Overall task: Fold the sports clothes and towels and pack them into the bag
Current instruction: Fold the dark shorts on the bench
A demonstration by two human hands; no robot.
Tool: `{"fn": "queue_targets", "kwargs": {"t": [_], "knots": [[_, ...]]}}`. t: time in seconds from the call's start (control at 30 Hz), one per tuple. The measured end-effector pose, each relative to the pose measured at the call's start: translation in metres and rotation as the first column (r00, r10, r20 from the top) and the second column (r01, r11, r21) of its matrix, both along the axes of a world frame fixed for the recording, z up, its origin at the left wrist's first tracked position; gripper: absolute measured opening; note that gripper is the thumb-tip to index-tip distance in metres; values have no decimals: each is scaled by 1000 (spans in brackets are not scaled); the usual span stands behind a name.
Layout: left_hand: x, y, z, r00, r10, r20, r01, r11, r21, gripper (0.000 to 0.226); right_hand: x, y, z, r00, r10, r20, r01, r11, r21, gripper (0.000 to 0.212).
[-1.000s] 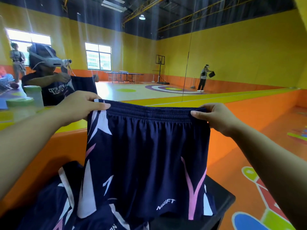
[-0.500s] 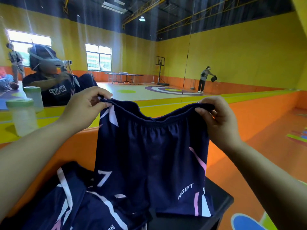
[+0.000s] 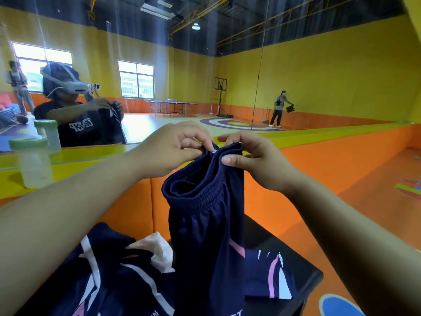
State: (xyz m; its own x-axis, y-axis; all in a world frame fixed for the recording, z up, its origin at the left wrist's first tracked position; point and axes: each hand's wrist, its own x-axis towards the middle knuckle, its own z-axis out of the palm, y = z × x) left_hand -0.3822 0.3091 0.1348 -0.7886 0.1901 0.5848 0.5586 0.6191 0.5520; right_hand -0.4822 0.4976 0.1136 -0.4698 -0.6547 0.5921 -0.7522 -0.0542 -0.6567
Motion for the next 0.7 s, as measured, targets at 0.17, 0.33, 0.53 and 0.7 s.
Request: {"fn": "queue_targets", "kwargs": {"t": [0.17, 0.33, 0.53, 0.7], "knots": [[-3, -4, -3, 995, -5, 95, -4, 995, 96, 33, 0, -3, -5, 991, 92, 96, -97, 994, 46, 13], [-4, -7, -9, 988, 59, 142, -78, 988, 133, 11, -1, -1, -13, 995, 8, 95, -3, 999, -43, 17], [0, -20, -33, 962, 46, 267, -12, 992, -129, 52, -5, 13, -20, 984, -75, 164, 99, 985, -144, 21], [-11, -11, -37, 944, 225, 241, -102, 894, -436, 54, -1, 19, -20, 977, -122, 175, 152, 975, -164, 20]]}}
